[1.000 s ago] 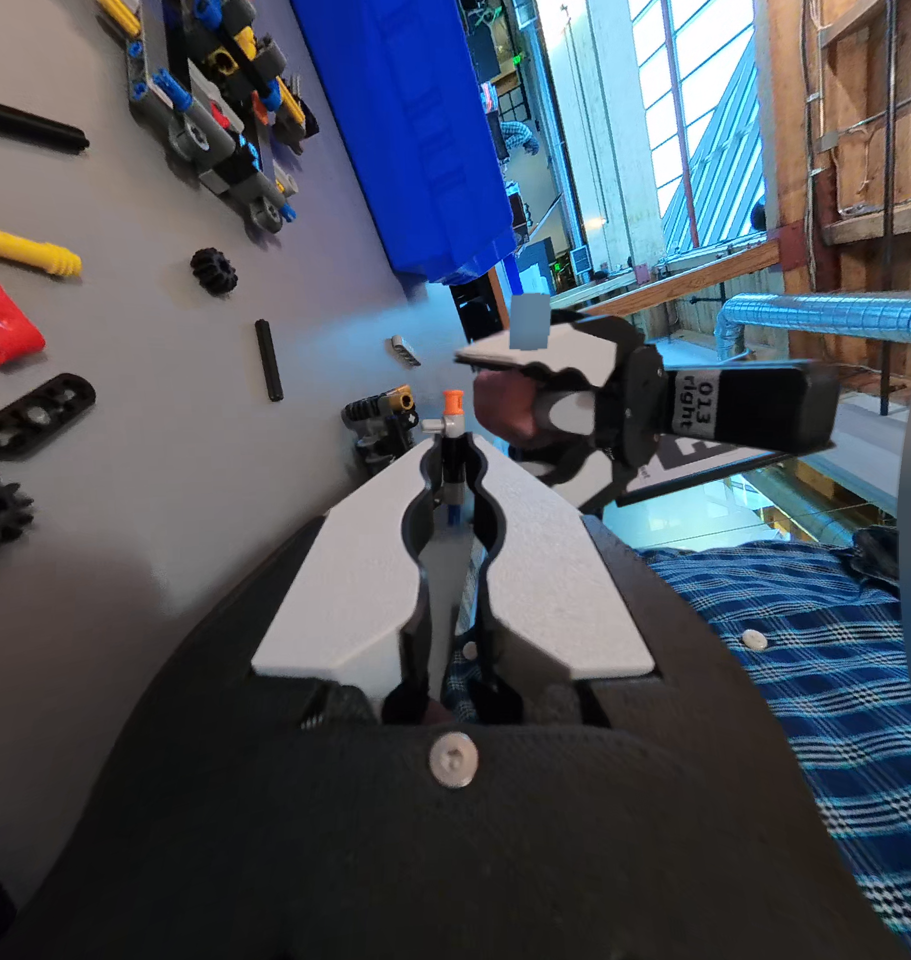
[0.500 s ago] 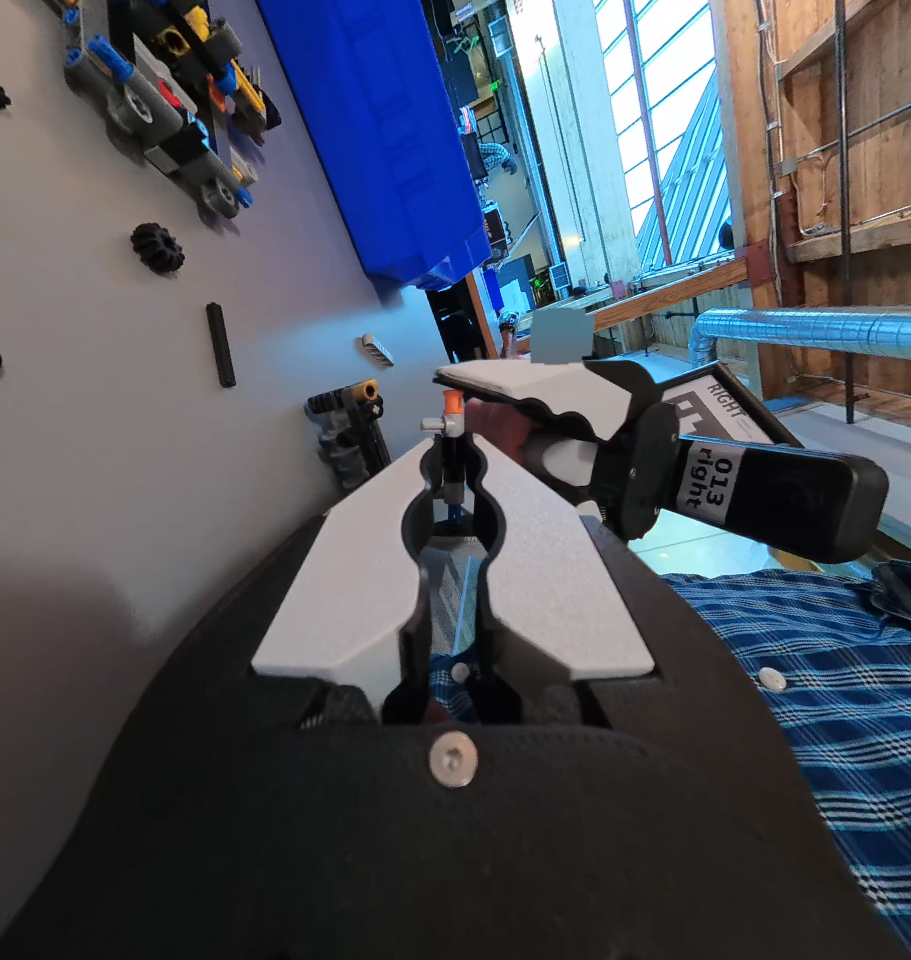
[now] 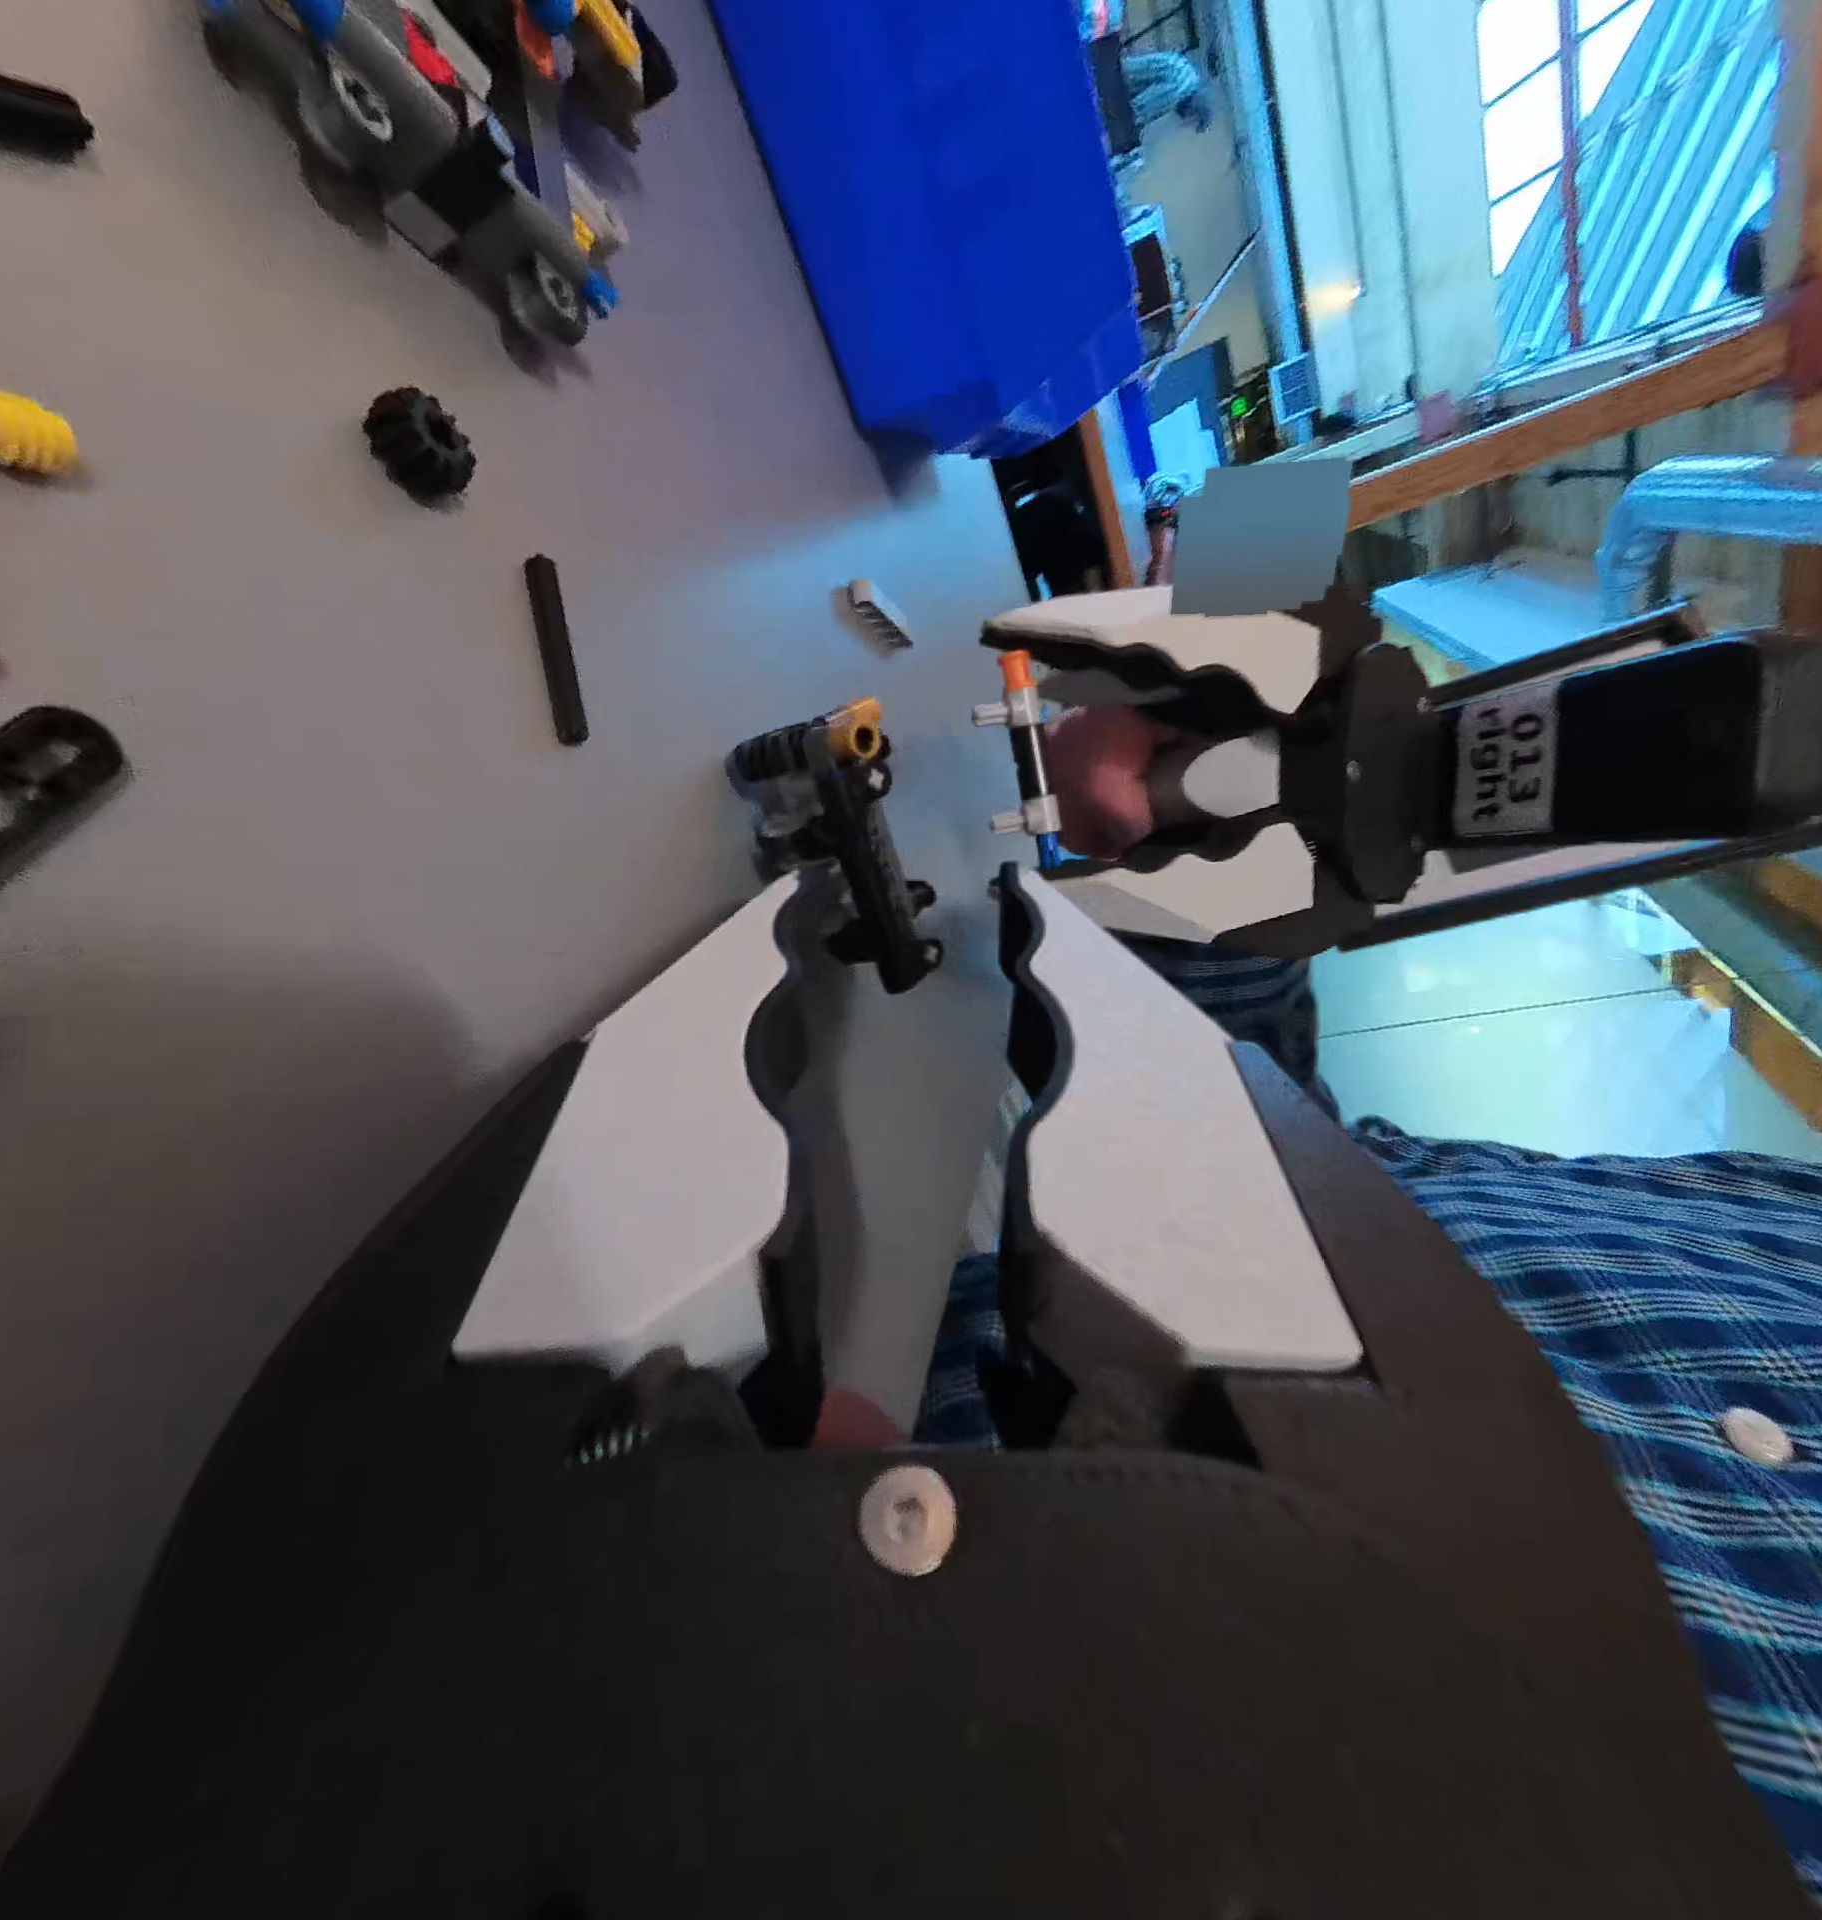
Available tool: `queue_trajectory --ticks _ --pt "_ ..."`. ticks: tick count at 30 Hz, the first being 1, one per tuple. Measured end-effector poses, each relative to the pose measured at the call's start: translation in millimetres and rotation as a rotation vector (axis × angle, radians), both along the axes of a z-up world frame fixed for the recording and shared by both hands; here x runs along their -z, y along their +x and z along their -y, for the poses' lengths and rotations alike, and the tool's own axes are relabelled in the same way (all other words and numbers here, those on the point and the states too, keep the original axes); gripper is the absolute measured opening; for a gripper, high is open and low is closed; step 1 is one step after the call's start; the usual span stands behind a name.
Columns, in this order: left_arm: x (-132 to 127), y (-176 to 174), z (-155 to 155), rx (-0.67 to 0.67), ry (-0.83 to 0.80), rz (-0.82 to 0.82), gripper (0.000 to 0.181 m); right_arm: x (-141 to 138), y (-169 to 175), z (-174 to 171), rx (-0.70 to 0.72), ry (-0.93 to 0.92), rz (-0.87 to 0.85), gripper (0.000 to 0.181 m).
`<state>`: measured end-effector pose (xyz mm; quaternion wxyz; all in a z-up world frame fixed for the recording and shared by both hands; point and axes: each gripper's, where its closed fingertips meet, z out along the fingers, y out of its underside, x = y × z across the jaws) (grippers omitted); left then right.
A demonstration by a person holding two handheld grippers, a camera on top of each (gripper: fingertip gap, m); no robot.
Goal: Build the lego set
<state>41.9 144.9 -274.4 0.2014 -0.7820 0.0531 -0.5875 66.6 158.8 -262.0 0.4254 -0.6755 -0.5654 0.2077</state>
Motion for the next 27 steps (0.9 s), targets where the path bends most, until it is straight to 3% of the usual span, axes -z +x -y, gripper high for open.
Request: queue_trajectory --ticks 10,17,21,27 --pt "7.1 17.2 -2.4 0.071 -0.022 -0.047 0.030 29.8 2.6 -10.1 0.049 0.021 0.085 0.048" --pt "6.3 20.4 -7.5 0.052 -0.018 -0.040 0.026 31.6 11.1 -12.8 0.075 -0.006 0.048 0.048" --pt "7.3 26.2 -3.4 0.112 -0.042 -0.038 0.025 31.3 13.1 -10.9 0.070 0.002 0.013 0.048" --pt "14.3 35.6 3.3 0.168 0.026 -0.137 0.006 30.1 18.1 -8.1 0.086 0.013 -0.003 0.048"
